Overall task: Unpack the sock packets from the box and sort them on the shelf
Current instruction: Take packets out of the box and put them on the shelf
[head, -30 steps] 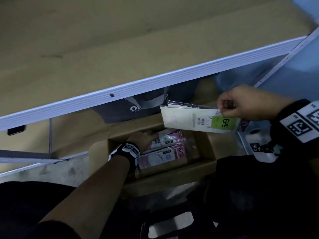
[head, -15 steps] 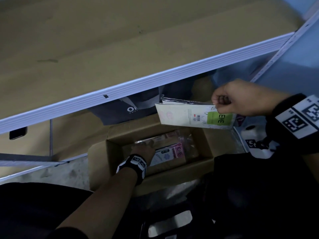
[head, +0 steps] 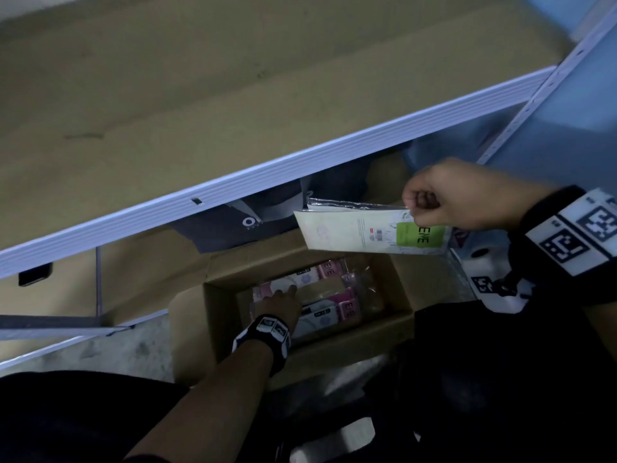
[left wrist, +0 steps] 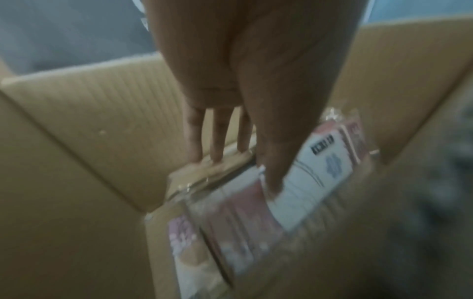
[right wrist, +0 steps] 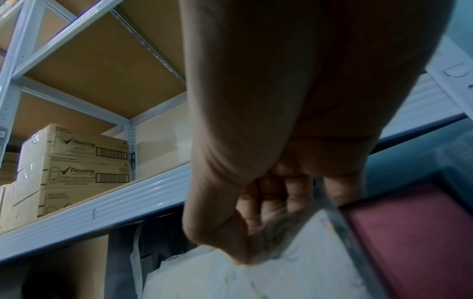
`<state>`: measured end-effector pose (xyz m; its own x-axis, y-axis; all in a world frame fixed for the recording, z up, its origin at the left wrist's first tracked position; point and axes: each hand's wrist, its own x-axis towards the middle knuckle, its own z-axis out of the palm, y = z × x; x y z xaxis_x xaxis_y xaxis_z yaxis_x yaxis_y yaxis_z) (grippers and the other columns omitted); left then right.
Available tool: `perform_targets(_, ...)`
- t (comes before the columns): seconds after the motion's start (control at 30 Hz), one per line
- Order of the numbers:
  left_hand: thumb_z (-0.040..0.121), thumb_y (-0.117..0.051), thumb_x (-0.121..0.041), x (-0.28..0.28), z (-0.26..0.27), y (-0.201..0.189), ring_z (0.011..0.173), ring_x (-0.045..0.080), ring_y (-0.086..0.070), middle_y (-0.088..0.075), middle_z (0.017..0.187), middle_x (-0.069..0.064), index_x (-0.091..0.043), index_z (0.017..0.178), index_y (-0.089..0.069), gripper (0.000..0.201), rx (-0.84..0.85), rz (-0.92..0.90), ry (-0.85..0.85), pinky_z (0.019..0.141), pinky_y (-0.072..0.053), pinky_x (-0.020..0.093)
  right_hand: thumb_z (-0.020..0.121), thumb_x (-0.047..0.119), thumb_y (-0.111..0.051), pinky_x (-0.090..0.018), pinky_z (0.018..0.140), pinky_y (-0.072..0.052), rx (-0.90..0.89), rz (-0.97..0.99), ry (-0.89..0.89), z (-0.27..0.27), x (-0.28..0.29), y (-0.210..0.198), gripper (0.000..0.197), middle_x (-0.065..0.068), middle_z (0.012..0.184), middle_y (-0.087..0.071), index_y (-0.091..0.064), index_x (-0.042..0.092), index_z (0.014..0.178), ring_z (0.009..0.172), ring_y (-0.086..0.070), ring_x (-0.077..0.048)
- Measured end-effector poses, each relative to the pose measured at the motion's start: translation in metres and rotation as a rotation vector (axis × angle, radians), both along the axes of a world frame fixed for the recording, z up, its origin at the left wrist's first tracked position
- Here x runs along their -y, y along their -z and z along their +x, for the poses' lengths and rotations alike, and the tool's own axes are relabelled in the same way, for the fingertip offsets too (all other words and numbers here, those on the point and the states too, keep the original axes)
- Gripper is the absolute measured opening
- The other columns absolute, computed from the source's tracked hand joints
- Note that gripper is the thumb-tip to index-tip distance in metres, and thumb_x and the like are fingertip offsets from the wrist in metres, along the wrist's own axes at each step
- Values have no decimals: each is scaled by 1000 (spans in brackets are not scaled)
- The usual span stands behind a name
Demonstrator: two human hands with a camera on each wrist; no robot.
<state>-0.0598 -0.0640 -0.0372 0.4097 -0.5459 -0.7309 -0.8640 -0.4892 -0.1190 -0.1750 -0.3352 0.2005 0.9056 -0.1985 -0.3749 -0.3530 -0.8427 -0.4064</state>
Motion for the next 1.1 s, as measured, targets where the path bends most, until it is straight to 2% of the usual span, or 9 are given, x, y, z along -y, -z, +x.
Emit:
perform_targets(0.17,93,-49,-17,3,4,-9,122,35,-49,-47,138,16,-4,139,-34,50,-3,-28,-27,101,-38,50,77,15,-70,-22,54,-41,-1,-3,-11,1,-1,0,17,3,67,-63,-60,23,67,57,-54,-9)
perform_targets(0.3,94,-42,-6,6,6,-25,116,35,-58,-59,126,18,0,130,-47,37,68,-50,82,96,-47,44,77,14,-69,-30,58,-45,22,-11,-15,4,-2,-3,15,-1,67,-63,-61,20,67,59,-56,-16)
perform_targets(0.53,90,-50,-16,-1,26,-66,111,31,-60,-59,126,10,-15,123,-58,34,-54,-250,65,87,-49,40,78,13,-69,-27,58,-44,68,-21,13,4,-2,-15,14,2,67,-63,-61,21,69,64,-59,-17)
perform_targets(0.63,90,-53,-22,-7,30,-86,111,30,-59,-60,125,9,-20,127,-54,37,-148,-344,19,90,-48,38,79,12,-69,-24,57,-43,84,-20,13,3,-7,-22,14,2,67,-63,-62,19,69,62,-58,-14)
perform_targets(0.77,86,-61,-16,-20,26,-109,106,32,-61,-63,119,15,-23,136,-31,58,-284,-513,-193,81,-47,35,80,12,-70,-19,56,-41,86,-26,5,-2,-15,-30,9,1,70,-64,-63,17,75,62,-55,-10)
perform_targets(0.9,84,-63,-17,-32,23,-117,113,34,-56,-58,126,19,-18,145,-19,75,-220,-464,-294,88,-46,36,80,13,-69,-21,57,-42,99,-37,-19,-7,-25,-37,13,3,69,-63,-61,20,72,59,-53,-8)
perform_targets(0.97,83,-64,-17,-39,23,-119,112,31,-56,-59,124,15,-15,139,-34,64,-190,-431,-302,88,-46,34,80,13,-69,-21,58,-43,104,-38,-31,-7,-31,-42,16,3,68,-63,-60,22,71,58,-52,-8)
perform_targets(1.03,79,-66,-17,-47,23,-127,106,27,-60,-64,118,11,-17,123,-54,45,-161,-440,-292,81,-45,30,81,14,-69,-21,58,-44,108,-42,-45,-8,-38,-48,16,4,68,-62,-60,23,70,59,-53,-8)
perform_targets(1.1,78,-66,-17,-57,24,-136,102,26,-61,-66,112,8,-19,114,-62,37,-148,-451,-277,77,-43,28,81,15,-68,-20,57,-43,127,-51,-67,-8,-46,-57,16,5,67,-62,-60,23,70,58,-53,-7)
